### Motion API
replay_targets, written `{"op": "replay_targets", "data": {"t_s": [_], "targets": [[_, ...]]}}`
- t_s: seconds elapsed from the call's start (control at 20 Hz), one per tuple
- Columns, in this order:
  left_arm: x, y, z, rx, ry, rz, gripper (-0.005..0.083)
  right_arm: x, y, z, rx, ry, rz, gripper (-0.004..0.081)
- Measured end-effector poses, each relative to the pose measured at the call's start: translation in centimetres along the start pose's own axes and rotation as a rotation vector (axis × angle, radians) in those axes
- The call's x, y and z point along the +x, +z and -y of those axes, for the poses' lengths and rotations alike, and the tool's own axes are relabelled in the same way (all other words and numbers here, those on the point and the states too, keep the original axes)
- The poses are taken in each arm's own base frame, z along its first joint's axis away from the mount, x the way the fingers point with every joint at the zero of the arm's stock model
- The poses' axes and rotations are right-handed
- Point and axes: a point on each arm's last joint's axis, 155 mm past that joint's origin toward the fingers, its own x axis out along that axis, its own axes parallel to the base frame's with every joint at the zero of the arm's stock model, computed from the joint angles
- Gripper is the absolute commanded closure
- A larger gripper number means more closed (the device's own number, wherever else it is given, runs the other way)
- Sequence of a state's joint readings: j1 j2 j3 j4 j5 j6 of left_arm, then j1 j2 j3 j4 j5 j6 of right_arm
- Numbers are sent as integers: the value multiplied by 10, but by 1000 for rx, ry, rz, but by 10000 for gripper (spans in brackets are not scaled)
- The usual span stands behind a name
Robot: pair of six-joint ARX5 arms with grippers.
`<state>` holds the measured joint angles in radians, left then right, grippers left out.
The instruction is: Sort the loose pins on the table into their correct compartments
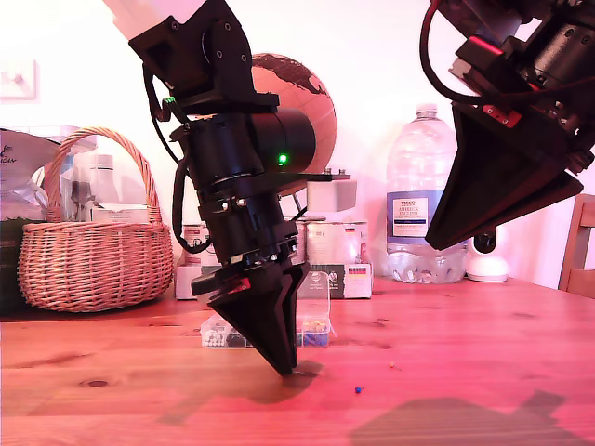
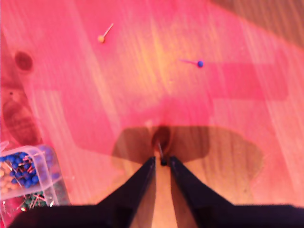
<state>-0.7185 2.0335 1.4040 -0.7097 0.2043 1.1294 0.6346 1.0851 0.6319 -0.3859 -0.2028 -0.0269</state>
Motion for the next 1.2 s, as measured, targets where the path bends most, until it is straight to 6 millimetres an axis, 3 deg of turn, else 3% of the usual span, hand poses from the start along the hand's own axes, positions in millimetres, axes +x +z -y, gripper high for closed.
{"op": "replay_targets", "data": {"t_s": [0.2, 0.9, 1.2], "targets": [[0, 0, 0, 0, 0, 0, 790, 0, 0, 0, 0, 0, 0, 783], [-5, -11, 2, -9, -20, -72, 793, 0, 0, 0, 0, 1, 2, 783], [-20, 0, -13, -20, 4, -61, 793, 0, 1, 0, -1, 1, 5, 783]]}}
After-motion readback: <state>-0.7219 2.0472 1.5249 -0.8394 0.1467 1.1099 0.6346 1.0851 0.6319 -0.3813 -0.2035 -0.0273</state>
